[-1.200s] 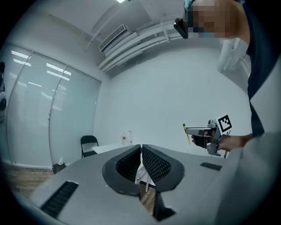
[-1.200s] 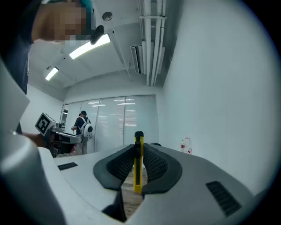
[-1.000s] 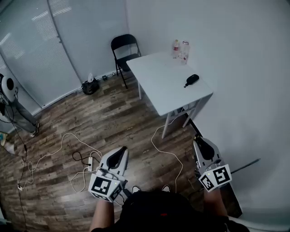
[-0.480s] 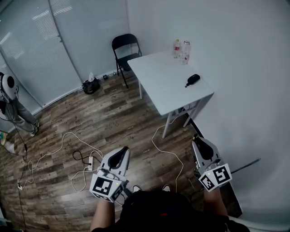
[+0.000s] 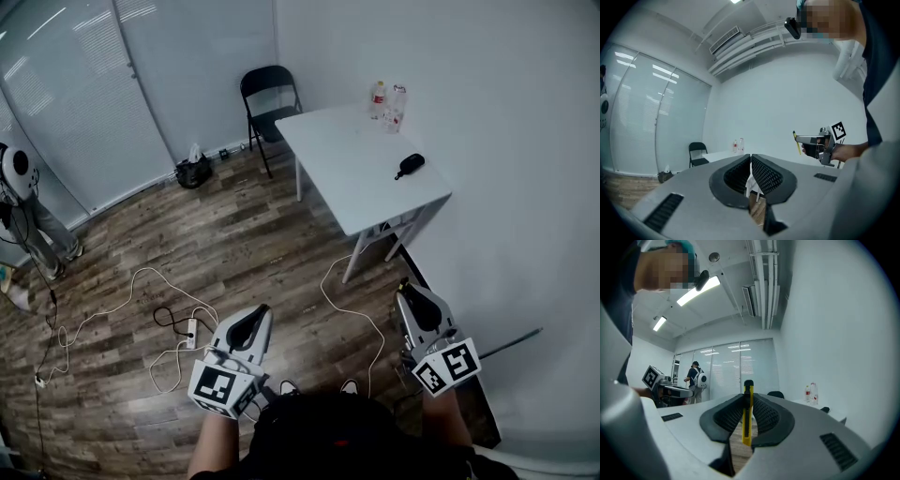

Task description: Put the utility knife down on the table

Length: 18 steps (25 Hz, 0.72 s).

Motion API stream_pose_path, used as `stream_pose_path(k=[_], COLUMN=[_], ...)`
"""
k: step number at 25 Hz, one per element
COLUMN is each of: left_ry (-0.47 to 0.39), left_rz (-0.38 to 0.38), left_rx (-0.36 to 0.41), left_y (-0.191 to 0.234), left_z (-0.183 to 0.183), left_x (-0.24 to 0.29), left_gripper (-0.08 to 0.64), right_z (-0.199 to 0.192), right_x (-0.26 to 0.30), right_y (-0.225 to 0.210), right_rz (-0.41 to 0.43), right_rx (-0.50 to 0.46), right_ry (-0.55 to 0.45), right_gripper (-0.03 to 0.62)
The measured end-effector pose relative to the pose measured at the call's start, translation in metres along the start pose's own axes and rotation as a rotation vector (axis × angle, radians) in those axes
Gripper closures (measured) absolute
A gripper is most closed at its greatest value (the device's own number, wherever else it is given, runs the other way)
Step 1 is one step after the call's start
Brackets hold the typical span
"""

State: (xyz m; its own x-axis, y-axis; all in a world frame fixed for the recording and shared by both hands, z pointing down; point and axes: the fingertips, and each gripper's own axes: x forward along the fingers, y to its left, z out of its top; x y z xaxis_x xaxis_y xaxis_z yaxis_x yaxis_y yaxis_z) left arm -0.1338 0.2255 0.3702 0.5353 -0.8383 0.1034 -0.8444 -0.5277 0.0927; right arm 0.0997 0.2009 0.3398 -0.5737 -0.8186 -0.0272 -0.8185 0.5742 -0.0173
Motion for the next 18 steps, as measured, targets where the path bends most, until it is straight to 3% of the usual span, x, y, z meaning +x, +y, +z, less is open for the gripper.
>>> stream_pose_path(k=[11, 18], left_ry=[0.015, 0.006], left_rz=[-0.095, -0.139], left_rx=[-0.007, -0.02], left_y=[0.042, 0.037], left_z=[-0.023, -0.021], left_x=[-0.015, 0.01], left_gripper=[0.529, 0.529], right_z=[-0.012, -0.018], right_x=[0.035, 0.038], right_y=[0.05, 0.036], right_rz=[-0.031, -0.049], right_rx=[-0.014, -0.015], right_ry=[0.033, 0.046], right_gripper=[0.517, 0.517])
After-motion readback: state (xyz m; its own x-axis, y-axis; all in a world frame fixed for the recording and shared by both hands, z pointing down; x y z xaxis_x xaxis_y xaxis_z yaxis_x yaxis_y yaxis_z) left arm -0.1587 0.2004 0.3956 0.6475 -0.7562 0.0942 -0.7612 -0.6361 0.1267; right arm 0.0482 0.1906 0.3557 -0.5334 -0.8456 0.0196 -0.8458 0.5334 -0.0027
